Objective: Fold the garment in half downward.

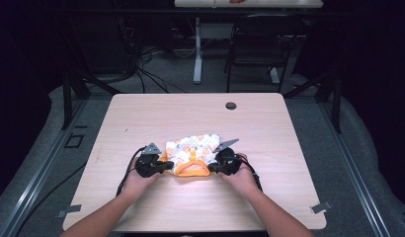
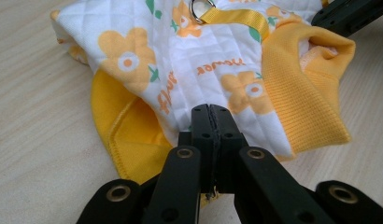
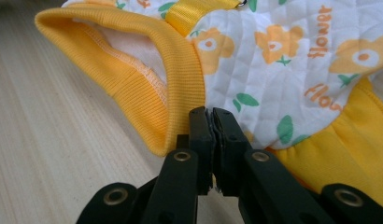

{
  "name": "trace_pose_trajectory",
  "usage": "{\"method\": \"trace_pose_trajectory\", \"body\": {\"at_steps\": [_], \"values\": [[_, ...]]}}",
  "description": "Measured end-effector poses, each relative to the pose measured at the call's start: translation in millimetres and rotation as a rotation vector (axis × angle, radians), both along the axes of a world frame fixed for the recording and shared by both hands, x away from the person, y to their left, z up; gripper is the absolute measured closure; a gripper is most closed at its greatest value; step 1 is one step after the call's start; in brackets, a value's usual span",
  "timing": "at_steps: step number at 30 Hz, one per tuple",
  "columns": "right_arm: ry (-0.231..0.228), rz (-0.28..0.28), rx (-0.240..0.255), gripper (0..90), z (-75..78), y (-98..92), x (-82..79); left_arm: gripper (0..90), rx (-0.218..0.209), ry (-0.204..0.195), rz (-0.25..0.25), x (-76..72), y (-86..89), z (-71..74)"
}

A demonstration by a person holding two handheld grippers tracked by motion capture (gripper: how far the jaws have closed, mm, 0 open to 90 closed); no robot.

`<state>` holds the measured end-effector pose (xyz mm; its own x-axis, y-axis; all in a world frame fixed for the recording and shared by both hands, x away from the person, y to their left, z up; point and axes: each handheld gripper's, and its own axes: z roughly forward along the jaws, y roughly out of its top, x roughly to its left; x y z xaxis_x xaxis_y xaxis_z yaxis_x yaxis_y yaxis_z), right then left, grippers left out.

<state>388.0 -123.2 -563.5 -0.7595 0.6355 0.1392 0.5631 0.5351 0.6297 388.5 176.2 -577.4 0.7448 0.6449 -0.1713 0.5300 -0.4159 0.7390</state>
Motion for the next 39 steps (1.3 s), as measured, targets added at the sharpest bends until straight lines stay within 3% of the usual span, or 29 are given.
{"method": "trace_pose_trajectory", "body": {"at_steps": [9,18,23,29,33,39], "values": [[-0.003,-0.023,0.012,85.8,0.2,1.0,4.7,88.8,-0.016,0.0,0.016,5.1,1.5,0.0],[-0.031,0.001,0.045,85.4,16.7,-5.1,-9.5,87.4,-0.07,-0.004,0.027,-0.4,9.9,12.8],[-0.05,0.004,0.067,85.1,24.7,-11.5,-21.0,87.4,-0.059,-0.033,0.024,-9.1,17.5,23.0],[-0.08,-0.012,0.092,83.8,27.8,-23.5,-34.4,87.1,-0.089,-0.035,0.034,-25.1,26.9,26.8],[-0.068,-0.02,0.128,83.5,28.0,-31.7,-43.7,86.6,-0.085,-0.059,0.027,-36.0,32.5,28.9],[-0.116,-0.017,0.094,80.6,25.9,-36.1,-60.1,84.1,-0.07,-0.08,0.032,-47.3,40.4,27.0]]}}
